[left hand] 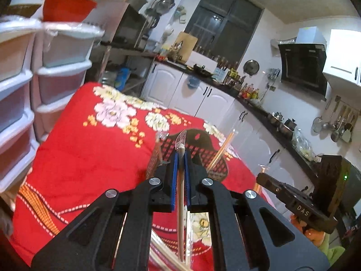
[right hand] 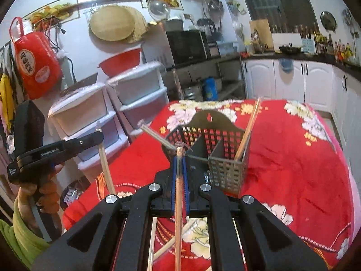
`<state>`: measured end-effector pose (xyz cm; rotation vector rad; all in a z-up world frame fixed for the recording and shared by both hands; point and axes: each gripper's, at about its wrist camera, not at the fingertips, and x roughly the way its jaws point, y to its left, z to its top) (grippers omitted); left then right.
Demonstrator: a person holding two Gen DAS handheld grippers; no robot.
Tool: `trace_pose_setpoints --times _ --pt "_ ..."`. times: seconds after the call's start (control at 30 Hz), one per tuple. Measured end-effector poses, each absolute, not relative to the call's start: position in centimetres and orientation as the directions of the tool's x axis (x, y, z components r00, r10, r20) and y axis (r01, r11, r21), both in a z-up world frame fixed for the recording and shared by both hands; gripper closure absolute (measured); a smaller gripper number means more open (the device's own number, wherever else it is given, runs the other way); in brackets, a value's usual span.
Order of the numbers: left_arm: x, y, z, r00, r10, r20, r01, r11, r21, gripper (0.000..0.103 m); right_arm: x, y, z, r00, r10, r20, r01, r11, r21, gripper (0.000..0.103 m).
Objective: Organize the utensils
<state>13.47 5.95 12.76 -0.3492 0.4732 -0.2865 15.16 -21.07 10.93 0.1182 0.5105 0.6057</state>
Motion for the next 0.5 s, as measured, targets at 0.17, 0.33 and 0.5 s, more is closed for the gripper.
trace_pose_setpoints --times 0.17,0.33,0.5 --pt "14.3 5.0 14.2 0.863 -0.34 -0.374 0.198 0.908 -0.369 0.102 15.4 -21.3 12.2 0.721 0.574 -0.387 -0.522 0.818 0.241 0.097" --pt "15.3 4.0 15.3 0.871 -0.339 -0.356 0.21 0.911 -0.355 0.102 15.9 -21.3 13.6 0.741 0.572 -0.352 -0.526 0.82 0.225 0.097" --pt "16.1 2.9 16.5 0.88 -0.337 -0.333 0.225 0.916 -0.332 0.102 16.4 -21.3 14.7 0.754 0.571 -0.323 -0.529 0.821 0.216 0.097"
